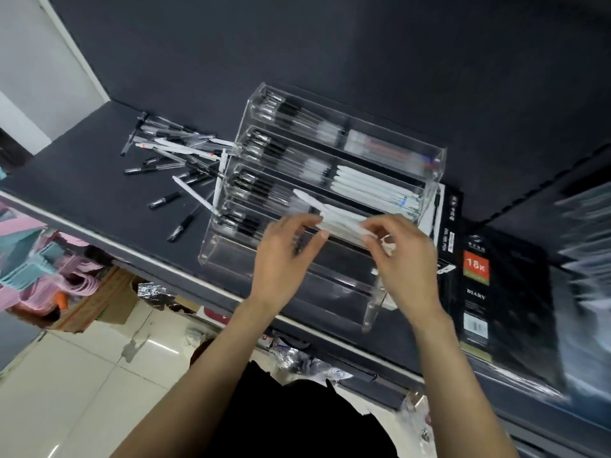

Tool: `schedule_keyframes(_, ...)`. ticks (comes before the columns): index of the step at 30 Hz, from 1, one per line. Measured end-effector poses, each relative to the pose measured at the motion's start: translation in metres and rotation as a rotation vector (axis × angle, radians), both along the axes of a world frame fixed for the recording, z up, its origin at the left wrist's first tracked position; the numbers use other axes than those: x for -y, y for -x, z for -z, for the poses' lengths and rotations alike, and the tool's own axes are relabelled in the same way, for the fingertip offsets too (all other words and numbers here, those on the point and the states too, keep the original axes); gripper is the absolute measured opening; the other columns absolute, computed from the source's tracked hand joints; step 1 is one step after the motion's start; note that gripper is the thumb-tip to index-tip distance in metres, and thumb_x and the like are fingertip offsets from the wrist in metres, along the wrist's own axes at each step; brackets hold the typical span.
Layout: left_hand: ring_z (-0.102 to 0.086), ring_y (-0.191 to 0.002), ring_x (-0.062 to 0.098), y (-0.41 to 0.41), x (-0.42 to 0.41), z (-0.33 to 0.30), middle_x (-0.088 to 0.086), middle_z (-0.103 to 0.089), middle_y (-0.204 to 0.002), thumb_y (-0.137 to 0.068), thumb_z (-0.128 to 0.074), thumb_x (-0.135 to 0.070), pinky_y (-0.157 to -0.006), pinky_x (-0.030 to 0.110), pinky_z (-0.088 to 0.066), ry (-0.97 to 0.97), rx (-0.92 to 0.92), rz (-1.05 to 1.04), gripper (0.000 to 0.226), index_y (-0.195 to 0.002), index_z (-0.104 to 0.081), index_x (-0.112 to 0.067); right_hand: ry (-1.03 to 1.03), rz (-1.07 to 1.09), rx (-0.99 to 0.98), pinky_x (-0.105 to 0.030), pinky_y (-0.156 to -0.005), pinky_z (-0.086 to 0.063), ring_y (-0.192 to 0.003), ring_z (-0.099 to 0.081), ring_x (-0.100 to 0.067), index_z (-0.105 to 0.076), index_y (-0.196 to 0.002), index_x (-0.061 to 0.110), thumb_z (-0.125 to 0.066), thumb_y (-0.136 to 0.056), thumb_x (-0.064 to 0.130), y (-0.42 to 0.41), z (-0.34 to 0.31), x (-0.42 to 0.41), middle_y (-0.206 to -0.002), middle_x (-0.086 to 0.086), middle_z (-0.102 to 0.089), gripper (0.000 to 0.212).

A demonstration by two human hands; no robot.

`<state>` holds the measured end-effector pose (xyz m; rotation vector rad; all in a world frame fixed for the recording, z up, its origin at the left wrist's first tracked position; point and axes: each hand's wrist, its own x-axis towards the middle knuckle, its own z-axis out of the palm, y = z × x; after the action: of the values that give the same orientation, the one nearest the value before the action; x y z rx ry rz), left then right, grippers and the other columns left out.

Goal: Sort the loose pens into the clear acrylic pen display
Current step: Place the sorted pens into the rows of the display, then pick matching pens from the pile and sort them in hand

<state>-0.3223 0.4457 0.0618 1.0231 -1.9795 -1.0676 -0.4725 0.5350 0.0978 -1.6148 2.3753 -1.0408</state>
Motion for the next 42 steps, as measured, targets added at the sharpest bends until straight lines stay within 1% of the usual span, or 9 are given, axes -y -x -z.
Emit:
schedule_keyframes(4,-0.048,-0.108,0.023,0.014,0.022,0.022,-0.002,-0.065,-0.111,-0.088,-0.05,-0.039,-0.086,0.035,-0.036,0.428,0.37,-0.123,0.034,-0.113,-0.063,-0.02,-0.139,0.188,-0.374,-0.029,-0.064,-0.051,-0.072,-0.065,-0.021,-0.07,-0.087,0.02,-0.076,-0.073,0.007,0.034,0.004,-0.008,-0.085,0.004,-0.069,0.019)
schedule_keyframes(8,-0.043,-0.108,0.02,0.018,0.036,0.031,-0.003,-0.069,-0.098,-0.087,-0.05,-0.036,-0.086,0.036,-0.024,0.57,0.454,-0.108,0.033,-0.111,-0.065,-0.018,-0.308,0.204,-0.594,-0.02,-0.051,-0.043,-0.049,-0.057,-0.016,-0.071,-0.068,0.022,-0.089,-0.048,0.005,0.033,0.007,0.004,-0.06,0.006,-0.063,0.032)
schedule_keyframes(14,-0.05,-0.106,0.021,0.028,0.036,0.033,-0.005,-0.072,-0.087,-0.085,-0.058,-0.029,-0.088,0.038,-0.02,0.592,0.469,-0.05,0.023,-0.104,-0.068,-0.019,-0.371,0.157,-0.637,-0.017,-0.047,-0.033,-0.044,-0.052,-0.014,-0.067,-0.056,0.02,-0.089,-0.038,0.005,0.035,0.011,0.011,-0.049,0.005,-0.056,0.032)
schedule_keyframes(19,-0.046,-0.104,0.018,0.033,0.036,0.036,-0.006,-0.072,-0.086,-0.086,-0.051,-0.033,-0.087,0.037,-0.02,0.598,0.469,-0.021,0.029,-0.104,-0.068,-0.02,-0.39,0.121,-0.651,-0.024,-0.046,-0.041,-0.042,-0.047,-0.02,-0.054,-0.045,0.011,-0.069,-0.036,-0.015,0.033,0.013,0.016,-0.043,-0.003,-0.047,0.031)
schedule_keyframes(27,-0.054,-0.107,0.023,0.027,0.036,0.034,-0.006,-0.07,-0.1,-0.085,-0.053,-0.029,-0.09,0.036,-0.021,0.554,0.425,0.046,0.027,-0.107,-0.067,-0.021,-0.426,0.17,-0.686,-0.027,-0.054,-0.046,-0.042,-0.047,-0.018,-0.058,-0.048,0.014,-0.072,-0.043,-0.014,0.028,0.012,0.013,-0.044,0.0,-0.047,0.032)
schedule_keyframes(32,-0.054,-0.093,0.015,-0.003,0.041,0.014,-0.004,-0.067,-0.097,-0.09,-0.052,-0.021,-0.084,0.026,-0.03,0.573,0.08,-0.035,0.017,-0.103,-0.062,-0.019,-0.011,0.084,-0.5,-0.035,-0.081,-0.047,-0.081,-0.065,-0.023,-0.071,-0.1,0.014,-0.066,-0.083,0.01,0.002,-0.002,0.014,-0.088,-0.003,-0.071,0.018)
schedule_keyframes(36,-0.049,-0.074,0.01,-0.067,0.051,0.006,0.004,-0.062,-0.079,-0.089,-0.049,-0.014,-0.072,0.026,-0.035,0.561,-0.111,-0.209,0.008,-0.095,-0.051,-0.018,0.123,-0.124,-0.134,-0.024,-0.085,-0.043,-0.095,-0.06,-0.011,-0.066,-0.113,0.014,-0.051,-0.092,0.019,-0.072,-0.01,0.04,-0.104,0.002,-0.068,0.027)
schedule_keyframes(39,-0.049,-0.076,0.008,-0.126,0.077,0.014,-0.002,-0.058,-0.083,-0.09,-0.05,-0.021,-0.069,0.031,-0.041,0.421,-0.038,-0.336,0.01,-0.098,-0.054,-0.017,0.05,-0.328,0.07,-0.017,-0.083,-0.045,-0.098,-0.057,-0.007,-0.065,-0.116,0.015,-0.048,-0.092,0.02,-0.132,0.0,0.073,-0.108,0.004,-0.065,0.029)
schedule_keyframes(42,-0.054,-0.092,0.016,-0.173,0.122,0.034,-0.005,-0.06,-0.097,-0.084,-0.054,-0.045,-0.078,0.033,-0.044,0.219,0.252,-0.305,0.041,-0.111,-0.057,-0.015,-0.138,-0.418,0.114,-0.02,-0.082,-0.045,-0.099,-0.057,-0.012,-0.06,-0.123,0.015,-0.051,-0.093,0.015,-0.179,0.016,0.118,-0.12,0.002,-0.057,0.031)
